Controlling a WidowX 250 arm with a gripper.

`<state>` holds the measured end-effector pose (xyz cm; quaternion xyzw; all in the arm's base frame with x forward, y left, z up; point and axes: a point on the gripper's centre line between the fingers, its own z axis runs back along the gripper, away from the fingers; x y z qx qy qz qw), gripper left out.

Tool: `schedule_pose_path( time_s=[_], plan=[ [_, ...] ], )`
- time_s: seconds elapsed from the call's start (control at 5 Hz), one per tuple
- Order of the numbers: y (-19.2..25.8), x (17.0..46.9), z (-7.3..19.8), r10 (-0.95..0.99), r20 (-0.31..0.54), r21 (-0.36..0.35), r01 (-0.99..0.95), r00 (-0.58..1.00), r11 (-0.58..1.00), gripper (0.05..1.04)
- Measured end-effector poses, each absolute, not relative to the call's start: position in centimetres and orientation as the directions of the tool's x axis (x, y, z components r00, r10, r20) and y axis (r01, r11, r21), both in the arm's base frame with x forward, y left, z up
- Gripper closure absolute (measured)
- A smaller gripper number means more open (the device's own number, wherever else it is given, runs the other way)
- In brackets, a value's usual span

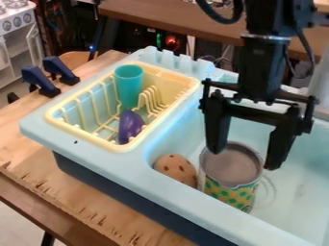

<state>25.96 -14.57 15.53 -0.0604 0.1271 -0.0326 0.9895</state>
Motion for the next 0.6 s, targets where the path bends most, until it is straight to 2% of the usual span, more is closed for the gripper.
schedule_pose_path(
  time_s=[0.6],
  plan=[
    [-14.9,25.7,13.1,-0.097,-0.333,-0.128,0.057,0.938,0.990,0.081]
  ],
)
